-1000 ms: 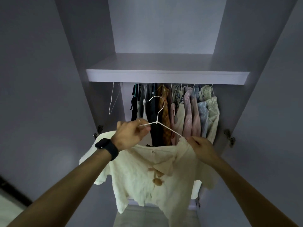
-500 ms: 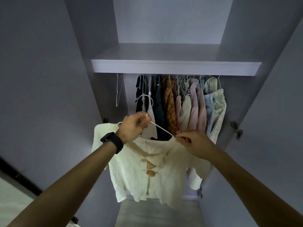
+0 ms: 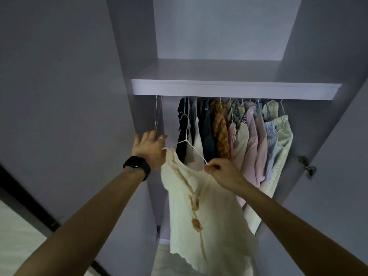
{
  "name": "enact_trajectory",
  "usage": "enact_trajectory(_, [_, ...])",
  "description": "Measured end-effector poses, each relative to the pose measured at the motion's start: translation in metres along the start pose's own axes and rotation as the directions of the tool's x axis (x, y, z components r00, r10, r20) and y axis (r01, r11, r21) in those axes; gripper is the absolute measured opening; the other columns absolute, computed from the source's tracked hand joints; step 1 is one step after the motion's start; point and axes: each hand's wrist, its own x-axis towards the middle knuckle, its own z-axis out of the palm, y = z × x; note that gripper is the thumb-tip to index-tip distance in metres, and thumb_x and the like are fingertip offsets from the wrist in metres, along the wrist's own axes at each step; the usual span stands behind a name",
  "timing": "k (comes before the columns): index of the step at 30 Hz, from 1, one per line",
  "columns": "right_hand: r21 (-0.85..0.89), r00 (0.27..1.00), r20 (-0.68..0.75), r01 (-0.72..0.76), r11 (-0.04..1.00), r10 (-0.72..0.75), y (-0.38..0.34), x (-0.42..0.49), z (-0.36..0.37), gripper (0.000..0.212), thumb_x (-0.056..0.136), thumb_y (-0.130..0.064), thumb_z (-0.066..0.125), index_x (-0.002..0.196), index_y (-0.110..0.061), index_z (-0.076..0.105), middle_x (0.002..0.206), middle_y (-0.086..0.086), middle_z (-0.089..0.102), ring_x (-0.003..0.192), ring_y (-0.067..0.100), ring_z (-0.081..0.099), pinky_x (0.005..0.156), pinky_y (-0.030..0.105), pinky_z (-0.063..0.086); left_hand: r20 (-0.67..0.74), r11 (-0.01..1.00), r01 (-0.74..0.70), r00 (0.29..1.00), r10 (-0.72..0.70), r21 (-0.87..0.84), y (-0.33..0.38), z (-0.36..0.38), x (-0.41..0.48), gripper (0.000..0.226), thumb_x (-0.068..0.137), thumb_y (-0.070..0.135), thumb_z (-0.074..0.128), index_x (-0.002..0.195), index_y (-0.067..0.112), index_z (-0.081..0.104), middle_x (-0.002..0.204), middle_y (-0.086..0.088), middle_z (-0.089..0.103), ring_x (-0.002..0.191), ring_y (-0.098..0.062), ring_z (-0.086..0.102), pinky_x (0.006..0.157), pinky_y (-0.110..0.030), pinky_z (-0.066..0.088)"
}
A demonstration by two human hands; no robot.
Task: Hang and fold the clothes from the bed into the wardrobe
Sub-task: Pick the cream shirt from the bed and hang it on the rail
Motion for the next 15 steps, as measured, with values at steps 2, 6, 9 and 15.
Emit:
enact_trajectory(2, [0.068,0.994,-0.013,-0.103,0.992,0.105,-0.01,0.016,0.017,0.031,0.096,-0.026,0.061,0.074,-0.004,0.06,0.062,0.001,0.051,0.058,0.013,0.049,0.058,0.028,0.037,0.013,0.986,0.035,0.999,-0.038,0.163,-0.014,0.002,0.0,0.057,0.1,0.04,0.038,0.154,0.027,0.029,0.162,-0.009,0.017,0.152,-0.029,0.006,0.12,-0.059,-0.003])
enact_trajectory(6, [0.154,0.973,-0.027,-0.223,0.963,0.23,-0.029,0.059,0.052,0.028,0.097,-0.03,0.06,0.071,-0.019,0.059,0.07,-0.001,0.057,0.064,0.016,0.056,0.058,0.026,0.041,0.006,0.908,0.089,0.995,-0.1,0.409,-0.041,0.005,0.008,0.058,0.101,0.046,0.032,0.156,0.029,0.024,0.167,-0.01,-0.003,0.153,-0.029,-0.013,0.109,-0.065,-0.024])
enact_trajectory(9, [0.21,0.954,-0.054,-0.277,0.938,0.294,-0.031,0.096,0.074,0.021,0.097,-0.031,0.059,0.091,-0.014,0.07,0.079,-0.002,0.062,0.072,0.015,0.059,0.071,0.03,0.051,-0.03,0.837,0.124,0.991,-0.127,0.533,-0.059,0.014,0.02,0.061,0.1,0.049,0.023,0.157,0.029,0.021,0.166,-0.012,-0.011,0.151,-0.032,-0.018,0.103,-0.065,-0.033])
enact_trajectory(15, [0.136,0.955,-0.165,-0.225,0.965,0.246,-0.016,0.176,0.117,0.024,0.098,-0.028,0.052,0.089,-0.014,0.069,0.072,-0.002,0.063,0.062,0.011,0.057,0.05,0.022,0.038,-0.165,0.626,0.196,0.98,-0.109,0.754,-0.078,0.05,0.036,0.073,0.098,0.052,0.014,0.158,0.014,-0.005,0.156,-0.028,-0.027,0.146,-0.045,-0.026,0.099,-0.068,-0.034])
